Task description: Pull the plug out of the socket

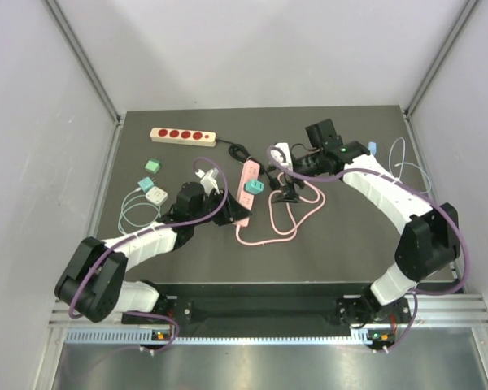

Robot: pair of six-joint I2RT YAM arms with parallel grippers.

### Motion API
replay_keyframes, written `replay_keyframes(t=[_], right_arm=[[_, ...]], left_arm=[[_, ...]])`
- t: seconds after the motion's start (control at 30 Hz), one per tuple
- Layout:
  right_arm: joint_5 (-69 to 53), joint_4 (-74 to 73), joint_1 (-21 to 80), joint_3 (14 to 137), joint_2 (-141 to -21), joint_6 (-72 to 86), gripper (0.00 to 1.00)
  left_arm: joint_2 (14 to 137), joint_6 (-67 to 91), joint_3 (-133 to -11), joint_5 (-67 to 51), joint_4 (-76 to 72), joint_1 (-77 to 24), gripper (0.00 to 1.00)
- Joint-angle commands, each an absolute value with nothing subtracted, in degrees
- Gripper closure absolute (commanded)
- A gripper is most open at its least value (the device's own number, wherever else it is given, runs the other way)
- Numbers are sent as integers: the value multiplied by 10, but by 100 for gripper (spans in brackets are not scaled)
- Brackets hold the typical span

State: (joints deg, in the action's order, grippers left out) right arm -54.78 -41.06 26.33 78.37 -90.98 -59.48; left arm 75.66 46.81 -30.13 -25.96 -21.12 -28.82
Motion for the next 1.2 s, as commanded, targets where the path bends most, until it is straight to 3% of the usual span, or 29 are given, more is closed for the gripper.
replay_keyframes(t=[0.0,0.23,0.43,0.63,0.8,0.9,0.93,1.0,1.17], right_arm=[[-510,-306,293,794,-904,-550,6],[-456,-256,346,786,-928,-504,15],[-425,-244,369,798,-950,-483,37],[-407,-251,379,816,-971,-472,51],[-380,-251,381,820,-982,-468,54],[-374,-251,381,822,-982,-466,75],[-374,-252,381,821,-979,-465,88],[-367,-248,382,820,-973,-458,100],[-272,-180,406,789,-941,-415,100]], left_arm=[[744,474,-319,-279,-287,-287,100],[741,491,-309,-283,-314,-288,100],[744,503,-302,-286,-337,-289,100],[744,504,-302,-286,-344,-290,100],[746,508,-301,-284,-352,-290,100],[749,509,-300,-280,-354,-289,100],[751,509,-300,-280,-354,-289,100],[755,512,-299,-268,-350,-290,100],[766,528,-301,-218,-302,-289,100]])
